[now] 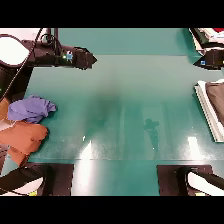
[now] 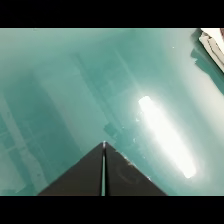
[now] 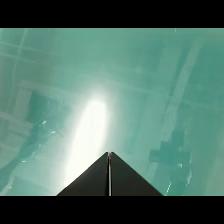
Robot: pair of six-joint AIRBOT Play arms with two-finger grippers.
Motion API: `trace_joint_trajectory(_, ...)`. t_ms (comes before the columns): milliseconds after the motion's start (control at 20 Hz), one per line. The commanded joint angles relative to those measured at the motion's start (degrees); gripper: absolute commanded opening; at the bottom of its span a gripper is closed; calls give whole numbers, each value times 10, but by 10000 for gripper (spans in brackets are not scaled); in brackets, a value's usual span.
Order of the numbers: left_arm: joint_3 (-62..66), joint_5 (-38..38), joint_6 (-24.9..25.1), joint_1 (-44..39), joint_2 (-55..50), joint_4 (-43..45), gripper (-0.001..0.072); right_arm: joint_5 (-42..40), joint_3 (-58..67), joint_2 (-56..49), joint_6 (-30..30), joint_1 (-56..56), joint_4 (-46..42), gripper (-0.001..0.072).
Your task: Fold the shirts.
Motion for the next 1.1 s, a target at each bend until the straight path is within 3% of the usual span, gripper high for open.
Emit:
trace_joint_trajectory(0,0,0,0,0,0,0,24,-1,0,0,0,1,0,20)
trace_joint_trajectory(550,0,2,0,0,0,0,25,0,0,0,0,1,0,19)
trace_joint_trajectory(750,5,35,1,14,7,12,24,7,0,0,0,1,0,20)
trace_joint_trajectory(1000,29,-193,0,144,66,213,26,11,0,0,0,1,0,20)
trace_joint_trajectory(1050,27,-247,0,169,68,265,151,10,0,0,0,1,0,19)
